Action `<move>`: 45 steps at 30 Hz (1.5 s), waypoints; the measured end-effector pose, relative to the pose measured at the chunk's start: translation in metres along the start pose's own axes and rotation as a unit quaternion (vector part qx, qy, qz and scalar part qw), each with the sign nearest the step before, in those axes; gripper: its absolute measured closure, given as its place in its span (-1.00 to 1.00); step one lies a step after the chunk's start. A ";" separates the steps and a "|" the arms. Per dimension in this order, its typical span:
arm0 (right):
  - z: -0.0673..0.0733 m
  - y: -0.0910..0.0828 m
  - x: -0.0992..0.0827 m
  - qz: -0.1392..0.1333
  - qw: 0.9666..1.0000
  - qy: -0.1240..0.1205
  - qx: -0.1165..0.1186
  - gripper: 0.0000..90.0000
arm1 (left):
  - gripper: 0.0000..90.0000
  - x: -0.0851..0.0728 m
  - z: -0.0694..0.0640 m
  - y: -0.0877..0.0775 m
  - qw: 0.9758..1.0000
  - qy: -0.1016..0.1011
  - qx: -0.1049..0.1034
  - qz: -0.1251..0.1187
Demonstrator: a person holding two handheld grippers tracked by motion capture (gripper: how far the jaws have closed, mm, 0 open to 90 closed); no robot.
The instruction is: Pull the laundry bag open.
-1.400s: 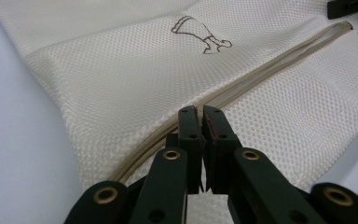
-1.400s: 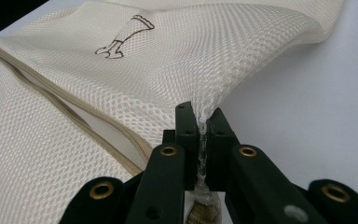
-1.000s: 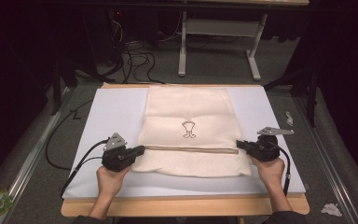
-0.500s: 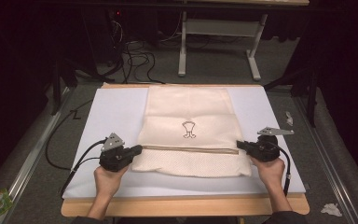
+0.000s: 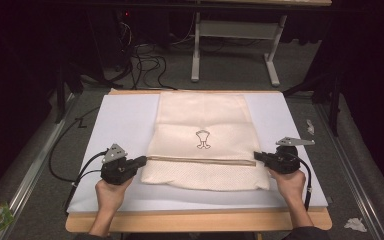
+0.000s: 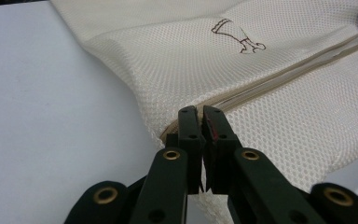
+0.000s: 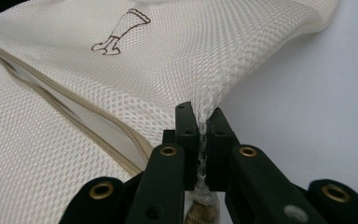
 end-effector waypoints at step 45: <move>-0.013 0.013 0.001 0.012 1.000 0.011 -0.017 0.95 | 0.93 -0.004 0.007 0.009 1.000 -0.015 0.000 0.028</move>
Point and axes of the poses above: each handheld gripper's, and its own axes: y roughly forward along the jaws, x roughly out of its top, z roughly to its left, the point moved 1 cm from there along y, roughly forward along the jaws, and after that the axes turned 4 degrees about x, right-handed, at the moved point
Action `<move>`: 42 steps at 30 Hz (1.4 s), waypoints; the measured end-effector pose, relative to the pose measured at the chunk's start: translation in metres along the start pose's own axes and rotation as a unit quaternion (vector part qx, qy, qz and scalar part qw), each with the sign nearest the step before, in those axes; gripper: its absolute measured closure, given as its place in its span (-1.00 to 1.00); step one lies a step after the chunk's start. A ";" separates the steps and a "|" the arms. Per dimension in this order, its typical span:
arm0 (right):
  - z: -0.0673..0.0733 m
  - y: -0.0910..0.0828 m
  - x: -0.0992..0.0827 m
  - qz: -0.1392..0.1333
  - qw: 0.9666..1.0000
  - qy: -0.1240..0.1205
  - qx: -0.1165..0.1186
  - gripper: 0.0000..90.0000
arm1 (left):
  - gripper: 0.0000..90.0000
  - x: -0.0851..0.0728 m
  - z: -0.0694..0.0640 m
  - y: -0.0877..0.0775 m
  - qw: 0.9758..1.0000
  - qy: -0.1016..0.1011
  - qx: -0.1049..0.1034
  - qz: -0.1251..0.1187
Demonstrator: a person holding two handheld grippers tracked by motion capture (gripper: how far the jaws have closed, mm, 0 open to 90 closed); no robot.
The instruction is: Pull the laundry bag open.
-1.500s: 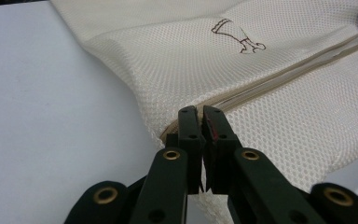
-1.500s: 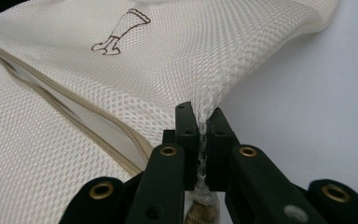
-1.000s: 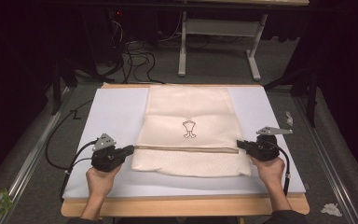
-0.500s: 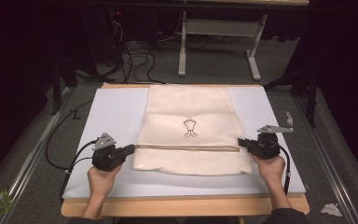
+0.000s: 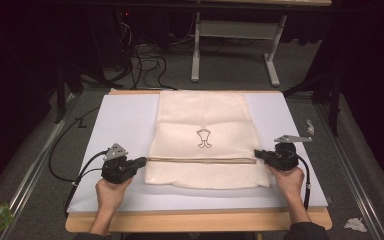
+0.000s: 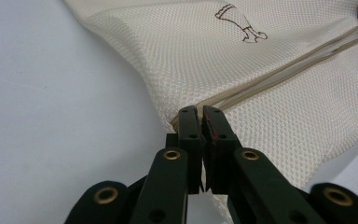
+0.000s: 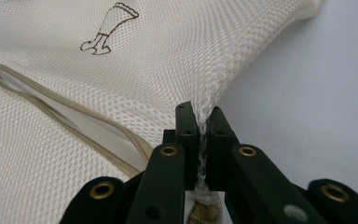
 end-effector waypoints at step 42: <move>-0.005 0.025 -0.018 0.044 0.999 -0.001 -0.024 0.79 | 0.92 -0.009 -0.002 0.013 0.999 -0.002 0.004 0.036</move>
Point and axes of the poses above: each handheld gripper's, and its own axes: y roughly forward along the jaws, x roughly out of its top, z roughly to its left, the point moved 1 cm from there along y, roughly forward along the jaws, and after that the axes turned 4 degrees about x, right-handed, at the moved point
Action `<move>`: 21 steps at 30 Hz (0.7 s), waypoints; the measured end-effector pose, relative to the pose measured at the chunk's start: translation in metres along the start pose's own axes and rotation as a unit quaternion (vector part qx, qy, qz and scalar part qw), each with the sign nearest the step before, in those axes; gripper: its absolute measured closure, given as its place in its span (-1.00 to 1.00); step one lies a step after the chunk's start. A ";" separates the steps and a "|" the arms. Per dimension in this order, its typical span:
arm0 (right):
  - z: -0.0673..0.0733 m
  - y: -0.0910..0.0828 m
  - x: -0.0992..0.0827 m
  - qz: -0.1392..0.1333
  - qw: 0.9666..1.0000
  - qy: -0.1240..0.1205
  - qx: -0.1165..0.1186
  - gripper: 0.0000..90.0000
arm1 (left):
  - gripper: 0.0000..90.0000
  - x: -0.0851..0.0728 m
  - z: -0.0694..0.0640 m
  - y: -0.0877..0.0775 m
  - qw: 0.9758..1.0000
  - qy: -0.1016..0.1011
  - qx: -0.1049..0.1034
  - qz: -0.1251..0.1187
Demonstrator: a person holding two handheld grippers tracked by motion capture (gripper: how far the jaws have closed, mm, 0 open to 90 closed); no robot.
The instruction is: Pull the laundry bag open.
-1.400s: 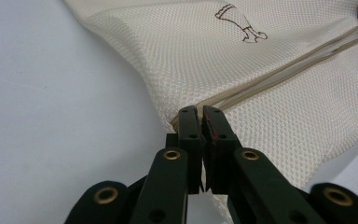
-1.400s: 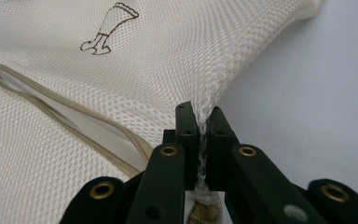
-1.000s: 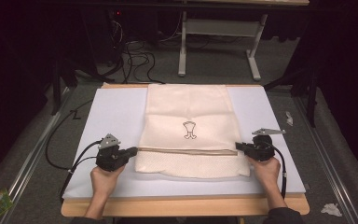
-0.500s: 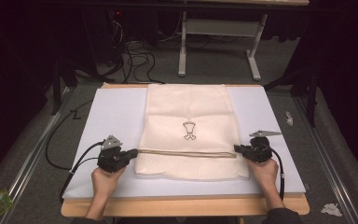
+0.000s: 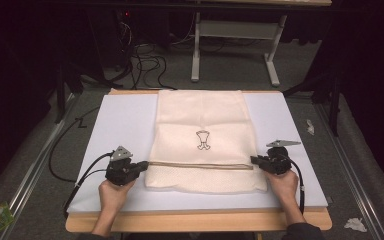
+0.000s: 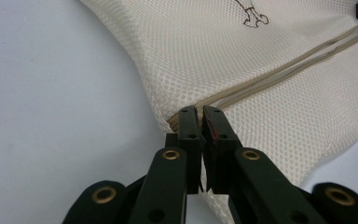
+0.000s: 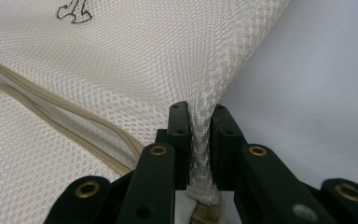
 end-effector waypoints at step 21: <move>0.014 -0.028 0.007 -0.042 0.995 -0.059 -0.067 0.40 | 0.52 0.004 0.003 -0.012 0.999 -0.004 0.010 -0.031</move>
Point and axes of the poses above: each handheld gripper's, and its own axes: y roughly forward along the jaws, x roughly out of its top, z roughly to its left, the point moved 1 cm from there along y, roughly forward along the jaws, and after that the axes turned 4 degrees about x, right-handed, at the moved point
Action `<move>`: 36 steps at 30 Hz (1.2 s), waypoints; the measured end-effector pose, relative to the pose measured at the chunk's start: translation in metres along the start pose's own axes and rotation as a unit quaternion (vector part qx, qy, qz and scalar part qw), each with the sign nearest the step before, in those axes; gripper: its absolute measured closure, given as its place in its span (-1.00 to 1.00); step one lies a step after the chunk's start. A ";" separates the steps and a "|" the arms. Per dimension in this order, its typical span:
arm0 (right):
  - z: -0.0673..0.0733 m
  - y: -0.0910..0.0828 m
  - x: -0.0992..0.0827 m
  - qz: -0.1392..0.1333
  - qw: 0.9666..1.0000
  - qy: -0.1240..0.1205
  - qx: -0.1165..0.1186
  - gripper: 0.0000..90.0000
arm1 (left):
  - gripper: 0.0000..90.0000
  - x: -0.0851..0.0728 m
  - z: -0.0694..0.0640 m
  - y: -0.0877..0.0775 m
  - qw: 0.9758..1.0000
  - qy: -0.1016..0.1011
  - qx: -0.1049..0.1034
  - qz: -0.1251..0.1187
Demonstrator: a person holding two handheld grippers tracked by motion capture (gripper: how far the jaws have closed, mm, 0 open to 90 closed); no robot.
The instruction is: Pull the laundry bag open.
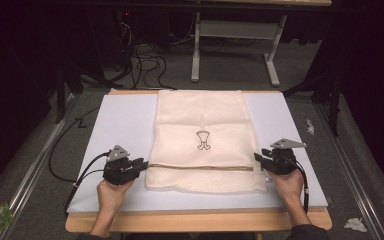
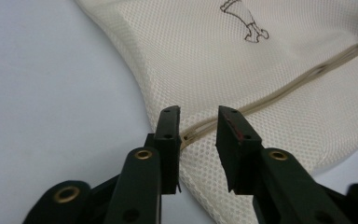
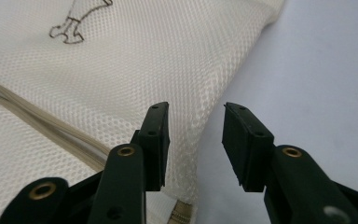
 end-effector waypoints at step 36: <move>-0.056 -0.060 -0.024 -0.126 0.986 0.108 -0.013 0.33 | 0.14 0.008 0.038 -0.032 0.993 -0.031 0.077 -0.086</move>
Point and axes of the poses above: each handheld gripper's, and its own axes: y roughly forward along the jaws, x roughly out of its top, z roughly to its left, the point moved 1 cm from there along y, roughly forward along the jaws, and after that the axes turned 4 degrees about x, right-handed, at the moved point
